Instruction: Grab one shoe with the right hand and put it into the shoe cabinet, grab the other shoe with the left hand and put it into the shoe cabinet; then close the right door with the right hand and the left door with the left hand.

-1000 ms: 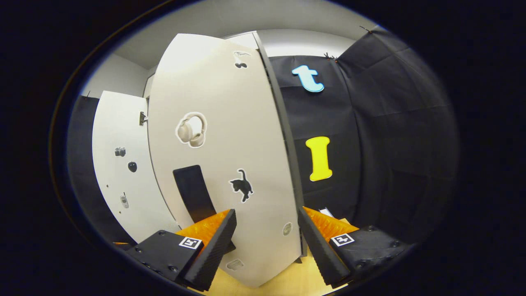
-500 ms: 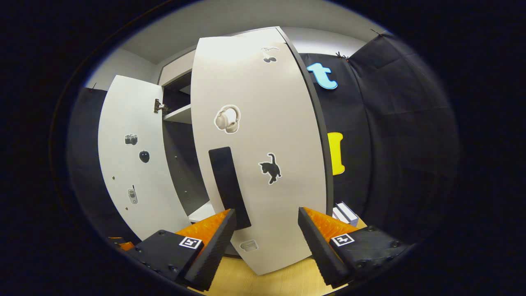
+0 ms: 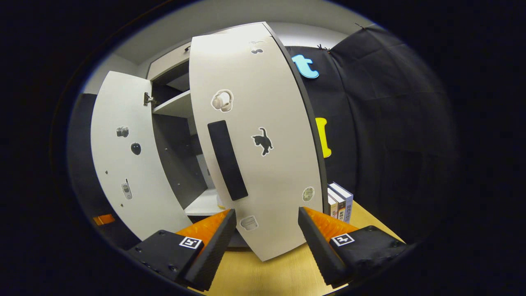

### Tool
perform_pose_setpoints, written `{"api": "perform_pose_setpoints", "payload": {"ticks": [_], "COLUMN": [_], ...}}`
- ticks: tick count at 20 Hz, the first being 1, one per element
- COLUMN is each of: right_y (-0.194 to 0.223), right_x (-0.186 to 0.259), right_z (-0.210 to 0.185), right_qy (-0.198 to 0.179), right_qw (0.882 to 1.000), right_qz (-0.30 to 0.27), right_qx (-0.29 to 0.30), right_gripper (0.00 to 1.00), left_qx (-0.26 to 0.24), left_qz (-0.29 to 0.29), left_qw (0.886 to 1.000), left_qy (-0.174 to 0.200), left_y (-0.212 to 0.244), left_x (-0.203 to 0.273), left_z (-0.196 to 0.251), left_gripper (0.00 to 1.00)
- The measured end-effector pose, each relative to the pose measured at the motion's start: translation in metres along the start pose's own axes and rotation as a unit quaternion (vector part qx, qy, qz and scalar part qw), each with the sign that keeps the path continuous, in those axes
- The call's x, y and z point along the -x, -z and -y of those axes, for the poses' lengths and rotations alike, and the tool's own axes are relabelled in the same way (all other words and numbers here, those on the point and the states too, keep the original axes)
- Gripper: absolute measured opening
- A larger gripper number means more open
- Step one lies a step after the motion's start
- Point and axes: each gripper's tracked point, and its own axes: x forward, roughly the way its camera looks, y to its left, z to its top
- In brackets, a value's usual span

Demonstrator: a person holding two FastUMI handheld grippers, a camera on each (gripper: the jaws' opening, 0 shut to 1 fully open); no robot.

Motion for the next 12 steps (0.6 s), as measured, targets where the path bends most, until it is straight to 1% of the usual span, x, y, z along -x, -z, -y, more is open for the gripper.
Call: {"api": "perform_pose_setpoints", "payload": {"ticks": [4, 7, 9, 12], "right_y": [0.019, 0.032, 0.037, 0.041], "right_x": [0.009, 0.014, 0.018, 0.022], "right_z": [-0.006, -0.009, -0.011, -0.006], "right_qy": [0.014, 0.02, 0.02, 0.028], "right_qw": [1.0, 0.999, 0.999, 0.999], "right_qz": [-0.013, -0.026, -0.031, -0.031], "right_qx": [0.018, 0.032, 0.034, 0.027], "right_gripper": [0.98, 0.98, 0.98, 0.98], "left_qx": [-0.027, -0.035, -0.038, -0.062], "left_qz": [0.021, 0.04, 0.039, 0.039], "left_qw": [0.999, 0.997, 0.995, 0.993], "left_qy": [0.024, 0.058, 0.083, 0.097], "left_y": [-0.043, -0.071, -0.076, -0.088], "left_x": [-0.021, -0.037, -0.049, -0.057], "left_z": [-0.001, 0.017, 0.027, 0.041], "left_gripper": [0.95, 0.95, 0.95, 0.95]}}
